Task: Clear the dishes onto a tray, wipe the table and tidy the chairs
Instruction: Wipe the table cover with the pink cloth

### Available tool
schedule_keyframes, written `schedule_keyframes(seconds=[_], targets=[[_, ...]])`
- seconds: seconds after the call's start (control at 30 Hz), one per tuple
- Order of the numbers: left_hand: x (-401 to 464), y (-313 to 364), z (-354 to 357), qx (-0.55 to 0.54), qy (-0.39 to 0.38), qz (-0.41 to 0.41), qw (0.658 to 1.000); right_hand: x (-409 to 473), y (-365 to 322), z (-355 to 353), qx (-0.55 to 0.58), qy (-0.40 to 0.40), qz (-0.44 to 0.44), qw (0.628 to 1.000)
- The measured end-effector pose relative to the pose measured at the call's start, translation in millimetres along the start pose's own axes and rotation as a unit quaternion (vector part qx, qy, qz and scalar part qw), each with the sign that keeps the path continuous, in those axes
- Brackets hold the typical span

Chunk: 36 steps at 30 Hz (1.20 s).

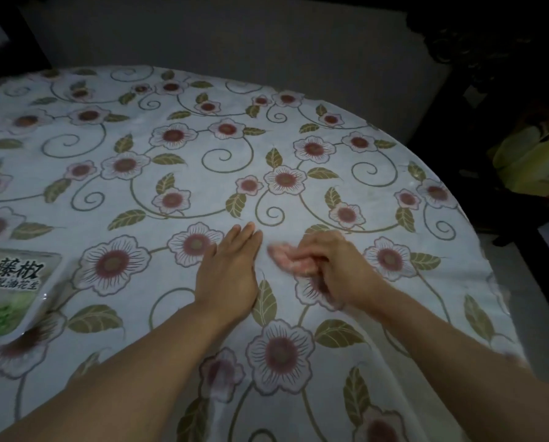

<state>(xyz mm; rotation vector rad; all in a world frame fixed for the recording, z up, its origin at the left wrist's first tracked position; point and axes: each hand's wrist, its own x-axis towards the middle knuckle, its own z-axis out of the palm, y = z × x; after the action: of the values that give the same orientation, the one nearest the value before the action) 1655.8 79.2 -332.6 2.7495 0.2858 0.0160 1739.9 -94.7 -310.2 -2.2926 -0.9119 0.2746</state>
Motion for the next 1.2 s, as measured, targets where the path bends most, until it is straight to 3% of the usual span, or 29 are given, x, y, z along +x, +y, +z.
schedule_keyframes(seconds=[0.13,0.23,0.33,0.43,0.57,0.73,0.93,1.03,1.13,1.2], targets=[[0.4,2.9,-2.9,0.022,-0.016,-0.002,1.0,-71.8,-17.9,3.9,0.018,-0.085,0.005,0.996],[1.7,9.6,-9.8,0.03,-0.014,-0.014,0.999,-81.4,-29.3,-10.0,0.099,-0.132,0.018,0.986],[-0.4,12.4,-12.8,0.043,-0.025,-0.019,0.999,-38.5,-25.3,-32.7,0.189,-0.033,0.095,0.977],[-4.7,8.5,-8.8,0.031,-0.041,-0.016,0.999,24.7,-8.2,-38.2,0.151,0.074,0.145,0.975],[-5.4,5.1,-2.7,0.014,-0.027,-0.02,0.999,40.0,7.6,1.5,0.046,0.091,0.127,0.987],[-2.3,7.9,-7.9,0.009,-0.059,-0.029,0.998,-46.8,-17.9,15.3,-0.001,0.027,-0.014,1.0],[-17.2,18.7,-23.3,0.0,-0.123,-0.045,0.991,-123.1,-56.2,15.9,0.059,-0.079,0.058,0.993],[-37.5,22.2,-28.8,-0.033,-0.124,-0.042,0.991,-125.0,-68.5,-5.8,0.254,-0.061,0.182,0.948],[-53.6,18.6,-38.1,-0.037,-0.096,-0.036,0.994,-109.7,-75.3,-29.9,0.467,0.049,0.231,0.852],[-61.1,14.9,-42.9,-0.032,-0.101,-0.044,0.993,-101.3,-74.0,-32.5,0.546,0.123,0.246,0.791]])
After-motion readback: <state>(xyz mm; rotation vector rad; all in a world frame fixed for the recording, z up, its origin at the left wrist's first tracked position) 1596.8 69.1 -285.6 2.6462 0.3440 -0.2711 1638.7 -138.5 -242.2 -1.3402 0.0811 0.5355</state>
